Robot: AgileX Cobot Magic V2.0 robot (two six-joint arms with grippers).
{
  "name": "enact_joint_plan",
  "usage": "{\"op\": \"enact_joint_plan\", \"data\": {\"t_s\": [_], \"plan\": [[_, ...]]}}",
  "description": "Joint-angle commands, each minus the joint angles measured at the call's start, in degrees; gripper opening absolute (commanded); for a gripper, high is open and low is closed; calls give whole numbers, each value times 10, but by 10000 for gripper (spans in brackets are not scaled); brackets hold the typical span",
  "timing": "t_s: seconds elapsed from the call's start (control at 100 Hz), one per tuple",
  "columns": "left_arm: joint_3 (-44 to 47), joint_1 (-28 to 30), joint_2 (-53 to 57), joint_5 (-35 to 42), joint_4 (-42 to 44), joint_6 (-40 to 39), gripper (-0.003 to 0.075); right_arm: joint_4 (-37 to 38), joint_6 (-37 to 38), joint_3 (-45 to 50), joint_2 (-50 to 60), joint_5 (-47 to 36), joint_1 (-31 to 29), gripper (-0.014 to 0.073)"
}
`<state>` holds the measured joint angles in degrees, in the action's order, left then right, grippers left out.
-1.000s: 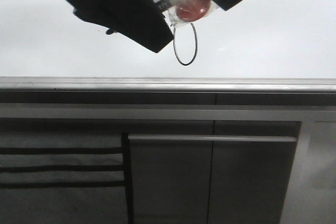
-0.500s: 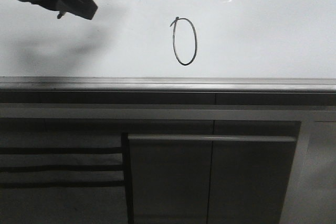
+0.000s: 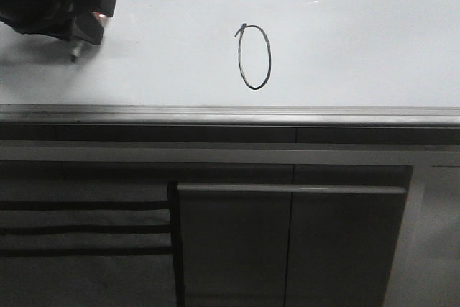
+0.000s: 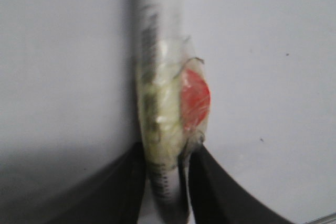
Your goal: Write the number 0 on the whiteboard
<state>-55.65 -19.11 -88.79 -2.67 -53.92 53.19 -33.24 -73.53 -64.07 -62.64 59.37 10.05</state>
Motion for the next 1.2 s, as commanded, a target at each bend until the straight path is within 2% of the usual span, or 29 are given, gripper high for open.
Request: {"op": "enact_joint_plan", "data": {"t_s": [0.0, 0.22, 0.41, 0.55, 0.6, 0.66, 0.74, 0.81, 0.86, 0.92, 0.99, 1.04, 1.13, 1.19], "plan": [[-17, 4, 3, 33, -7, -5, 324, -24, 2, -15, 12, -16, -4, 268], [-17, 12, 21, 11, -1, -5, 337, -21, 39, -15, 16, -22, -4, 268], [-17, 48, 92, -98, 50, -5, 337, 54, 151, -15, 64, -25, -4, 268], [-17, 98, 168, -225, 59, -5, 337, 146, 299, -13, 122, -28, -4, 267], [-17, 117, 203, -278, 72, -14, 337, 180, 375, -6, 145, -31, -4, 267], [-17, 138, 236, -314, 116, -57, 337, 226, 455, 8, 175, -34, -4, 267], [-17, 167, 294, -366, 224, -151, 337, 294, 584, 40, 214, -37, -4, 267], [-16, 188, 347, -400, 322, -246, 337, 340, 661, 76, 249, -48, -4, 267], [-7, 201, 381, -406, 376, -303, 337, 347, 684, 103, 274, -69, -4, 262], [14, 209, 418, -395, 394, -324, 337, 347, 699, 137, 309, -103, -4, 228], [55, 209, 467, -350, 388, -329, 331, 344, 712, 180, 347, -152, -4, 146], [92, 208, 500, -312, 371, -329, 313, 344, 723, 214, 373, -183, -4, 57], [161, 200, 555, -258, 336, -329, 242, 342, 724, 263, 412, -246, -4, -71], [196, 178, 585, -230, 334, -329, 170, 341, 727, 301, 430, -297, -4, -71]]}}
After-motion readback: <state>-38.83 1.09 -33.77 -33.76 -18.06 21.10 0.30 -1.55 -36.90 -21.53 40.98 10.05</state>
